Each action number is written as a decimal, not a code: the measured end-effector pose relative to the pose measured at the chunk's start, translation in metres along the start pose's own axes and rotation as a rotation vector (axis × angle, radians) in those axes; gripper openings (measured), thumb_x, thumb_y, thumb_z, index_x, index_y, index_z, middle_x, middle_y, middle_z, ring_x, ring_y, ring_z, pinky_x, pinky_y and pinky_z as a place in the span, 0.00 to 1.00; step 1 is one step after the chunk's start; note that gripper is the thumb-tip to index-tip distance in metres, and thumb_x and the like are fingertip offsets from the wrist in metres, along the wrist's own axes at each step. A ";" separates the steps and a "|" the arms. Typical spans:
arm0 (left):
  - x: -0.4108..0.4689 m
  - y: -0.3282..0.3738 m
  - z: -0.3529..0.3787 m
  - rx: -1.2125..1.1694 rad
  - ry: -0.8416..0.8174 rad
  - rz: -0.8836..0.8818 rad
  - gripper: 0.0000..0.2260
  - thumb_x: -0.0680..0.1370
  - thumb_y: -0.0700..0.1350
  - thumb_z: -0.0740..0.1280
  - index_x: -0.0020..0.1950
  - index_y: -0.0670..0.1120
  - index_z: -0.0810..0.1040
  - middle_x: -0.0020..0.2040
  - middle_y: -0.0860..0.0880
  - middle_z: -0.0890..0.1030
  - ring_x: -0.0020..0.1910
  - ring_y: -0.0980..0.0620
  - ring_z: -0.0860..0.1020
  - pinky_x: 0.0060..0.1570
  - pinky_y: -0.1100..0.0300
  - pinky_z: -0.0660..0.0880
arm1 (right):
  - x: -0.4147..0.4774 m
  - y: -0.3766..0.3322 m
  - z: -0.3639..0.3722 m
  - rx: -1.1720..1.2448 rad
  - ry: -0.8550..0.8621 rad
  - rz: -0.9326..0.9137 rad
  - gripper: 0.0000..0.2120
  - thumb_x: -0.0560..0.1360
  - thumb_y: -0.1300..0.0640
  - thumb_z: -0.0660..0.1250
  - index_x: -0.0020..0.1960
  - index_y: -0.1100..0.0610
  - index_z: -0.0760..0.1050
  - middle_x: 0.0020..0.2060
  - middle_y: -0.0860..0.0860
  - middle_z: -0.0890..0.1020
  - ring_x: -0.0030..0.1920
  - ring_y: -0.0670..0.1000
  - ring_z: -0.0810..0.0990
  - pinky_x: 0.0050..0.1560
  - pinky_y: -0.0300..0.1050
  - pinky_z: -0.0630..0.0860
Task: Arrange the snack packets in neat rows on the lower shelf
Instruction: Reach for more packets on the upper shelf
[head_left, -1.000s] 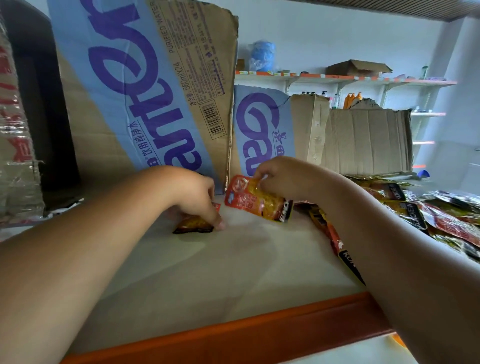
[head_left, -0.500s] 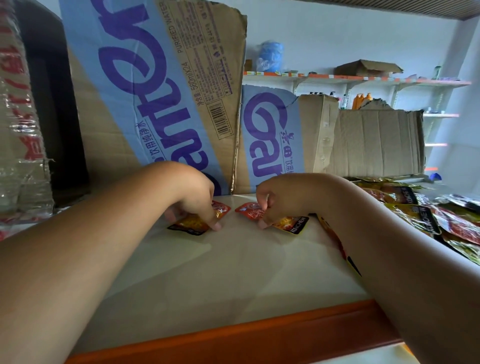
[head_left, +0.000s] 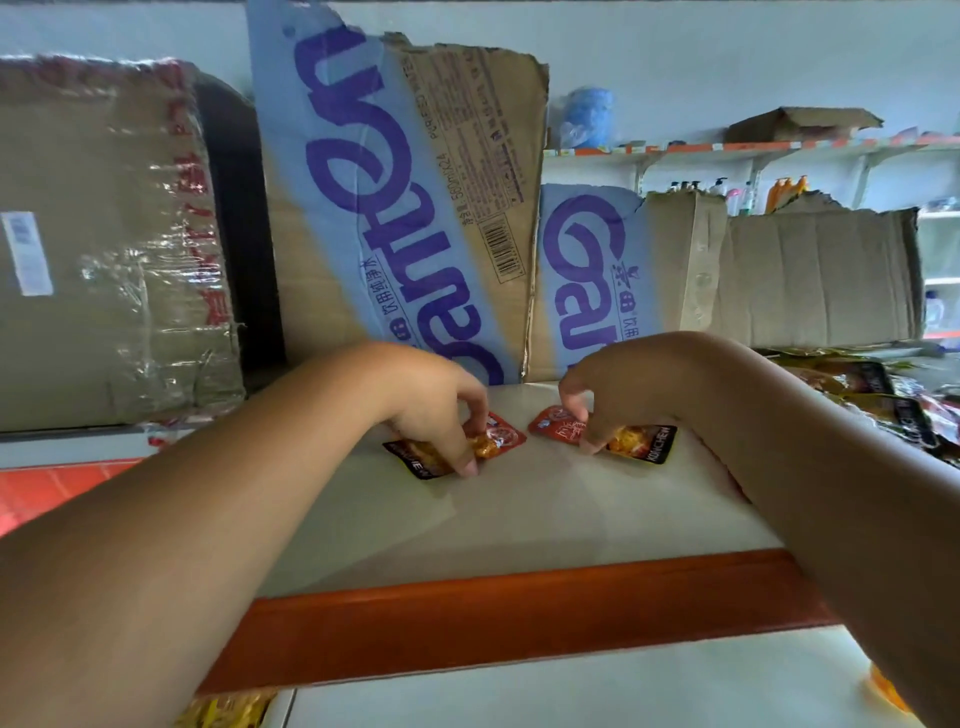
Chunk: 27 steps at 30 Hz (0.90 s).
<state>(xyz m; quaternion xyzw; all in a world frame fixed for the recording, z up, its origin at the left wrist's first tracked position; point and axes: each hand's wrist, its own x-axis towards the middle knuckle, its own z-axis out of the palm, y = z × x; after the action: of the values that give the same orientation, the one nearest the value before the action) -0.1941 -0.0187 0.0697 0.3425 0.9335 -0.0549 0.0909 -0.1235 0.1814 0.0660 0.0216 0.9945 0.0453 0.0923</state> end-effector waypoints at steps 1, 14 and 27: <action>-0.007 -0.005 0.004 -0.026 0.020 0.019 0.23 0.70 0.60 0.78 0.63 0.62 0.76 0.50 0.60 0.73 0.52 0.53 0.75 0.50 0.55 0.75 | -0.003 -0.006 0.001 0.005 0.007 0.003 0.13 0.74 0.44 0.73 0.54 0.45 0.74 0.49 0.45 0.77 0.51 0.49 0.75 0.44 0.42 0.71; -0.109 -0.136 0.068 -0.423 0.245 0.021 0.17 0.69 0.56 0.81 0.53 0.62 0.81 0.53 0.57 0.82 0.51 0.53 0.81 0.58 0.53 0.78 | -0.013 -0.156 0.012 0.218 0.178 0.010 0.13 0.75 0.41 0.71 0.55 0.45 0.73 0.46 0.42 0.74 0.44 0.44 0.72 0.40 0.43 0.68; -0.255 -0.315 0.147 -0.654 0.459 -0.129 0.12 0.69 0.51 0.81 0.48 0.60 0.82 0.51 0.57 0.85 0.43 0.55 0.83 0.42 0.59 0.76 | 0.005 -0.381 0.001 0.268 0.272 -0.168 0.11 0.71 0.47 0.75 0.45 0.50 0.75 0.39 0.49 0.80 0.37 0.50 0.78 0.38 0.44 0.72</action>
<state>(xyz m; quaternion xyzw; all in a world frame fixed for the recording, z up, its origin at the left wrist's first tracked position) -0.1883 -0.4429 -0.0085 0.2395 0.9175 0.3170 -0.0193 -0.1417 -0.1969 0.0284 -0.0557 0.9932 -0.0928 -0.0430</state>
